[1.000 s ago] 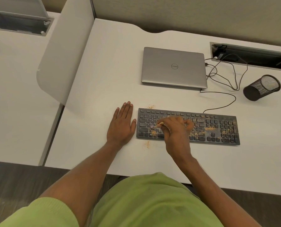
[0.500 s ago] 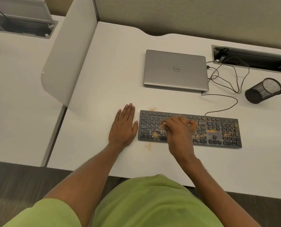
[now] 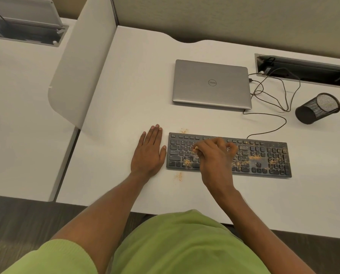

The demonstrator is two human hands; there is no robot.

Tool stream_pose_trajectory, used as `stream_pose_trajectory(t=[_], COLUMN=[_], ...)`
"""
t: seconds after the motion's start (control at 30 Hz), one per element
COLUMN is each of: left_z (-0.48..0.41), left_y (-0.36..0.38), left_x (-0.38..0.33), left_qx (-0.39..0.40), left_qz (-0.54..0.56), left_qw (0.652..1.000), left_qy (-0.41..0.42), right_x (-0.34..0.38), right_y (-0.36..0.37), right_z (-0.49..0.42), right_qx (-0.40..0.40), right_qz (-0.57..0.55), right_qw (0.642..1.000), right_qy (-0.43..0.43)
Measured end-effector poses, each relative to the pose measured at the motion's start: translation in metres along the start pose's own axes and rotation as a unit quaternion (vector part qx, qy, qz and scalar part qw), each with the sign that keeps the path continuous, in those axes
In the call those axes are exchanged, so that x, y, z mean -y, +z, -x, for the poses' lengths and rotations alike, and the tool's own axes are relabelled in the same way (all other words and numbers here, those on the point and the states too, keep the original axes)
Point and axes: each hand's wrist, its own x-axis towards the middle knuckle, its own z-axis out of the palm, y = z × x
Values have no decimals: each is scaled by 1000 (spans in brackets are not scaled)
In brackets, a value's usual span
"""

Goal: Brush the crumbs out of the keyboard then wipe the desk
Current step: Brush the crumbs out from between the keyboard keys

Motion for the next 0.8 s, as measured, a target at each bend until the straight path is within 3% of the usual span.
stream_pose_trajectory(t=[0.17,0.37,0.57,0.8], left_z=[0,-1,0,0], left_y=[1,1,0,1], left_x=[1,1,0,1], left_qx=[7,6,5,4], left_qz=[-7,-4,-7,-10], left_qw=[1000,1000,1000,1000], left_qy=[-3,1,-1,1], right_x=[9,-2,12,10], right_y=[2,5,6,15], right_z=[-2,3,10,22], right_qx=[12,-4,-73,-41], right_qz=[-92,-5,-86,-81], right_qw=[995,1000,992,993], right_qy=[-23,6,54,71])
